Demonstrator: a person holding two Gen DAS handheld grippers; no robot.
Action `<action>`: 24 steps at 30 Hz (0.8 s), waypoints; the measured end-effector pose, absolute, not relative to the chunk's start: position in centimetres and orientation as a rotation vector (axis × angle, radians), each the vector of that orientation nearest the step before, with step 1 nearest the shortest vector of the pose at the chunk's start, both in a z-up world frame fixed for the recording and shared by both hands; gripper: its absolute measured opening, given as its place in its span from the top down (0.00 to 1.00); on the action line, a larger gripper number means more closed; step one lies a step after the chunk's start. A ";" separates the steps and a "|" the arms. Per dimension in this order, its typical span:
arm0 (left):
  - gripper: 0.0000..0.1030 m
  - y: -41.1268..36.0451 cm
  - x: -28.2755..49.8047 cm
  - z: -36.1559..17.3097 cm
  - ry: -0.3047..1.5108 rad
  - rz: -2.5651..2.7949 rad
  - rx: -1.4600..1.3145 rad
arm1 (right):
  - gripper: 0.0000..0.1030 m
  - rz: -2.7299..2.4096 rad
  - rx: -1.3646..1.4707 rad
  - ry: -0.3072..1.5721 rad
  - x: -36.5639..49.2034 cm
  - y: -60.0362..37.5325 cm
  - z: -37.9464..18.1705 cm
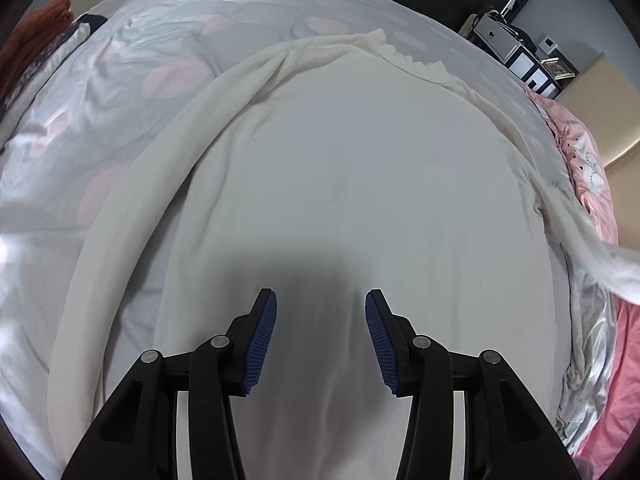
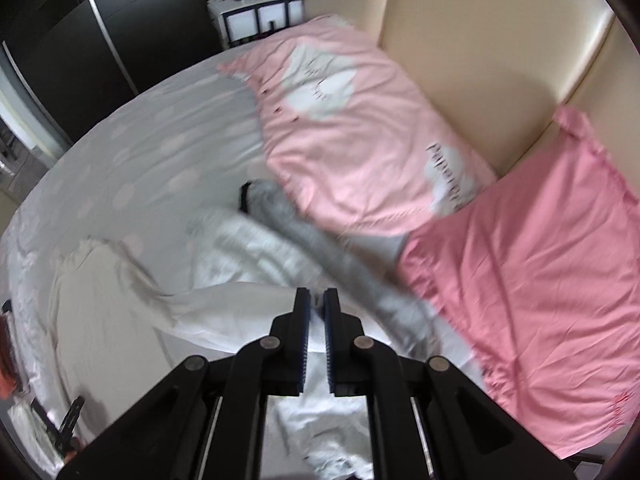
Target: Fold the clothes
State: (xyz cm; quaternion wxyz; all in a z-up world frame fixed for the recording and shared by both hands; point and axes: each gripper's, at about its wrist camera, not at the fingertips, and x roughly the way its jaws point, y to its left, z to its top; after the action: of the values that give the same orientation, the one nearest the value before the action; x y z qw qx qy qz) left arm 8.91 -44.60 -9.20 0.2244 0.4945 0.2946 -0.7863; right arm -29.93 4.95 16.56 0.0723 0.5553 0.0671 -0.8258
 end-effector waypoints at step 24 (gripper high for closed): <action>0.45 -44.5 4.4 -10.9 0.575 -2.228 1.433 | 0.90 -2.594 1.930 0.241 -44.5 11.4 -0.1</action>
State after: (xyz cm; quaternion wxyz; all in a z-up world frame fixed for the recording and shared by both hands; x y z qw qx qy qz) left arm 4.42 -44.49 -10.88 0.2135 0.5165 0.2071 -0.8030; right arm -44.48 11.43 -0.12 -0.0503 0.5946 0.0743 -0.7990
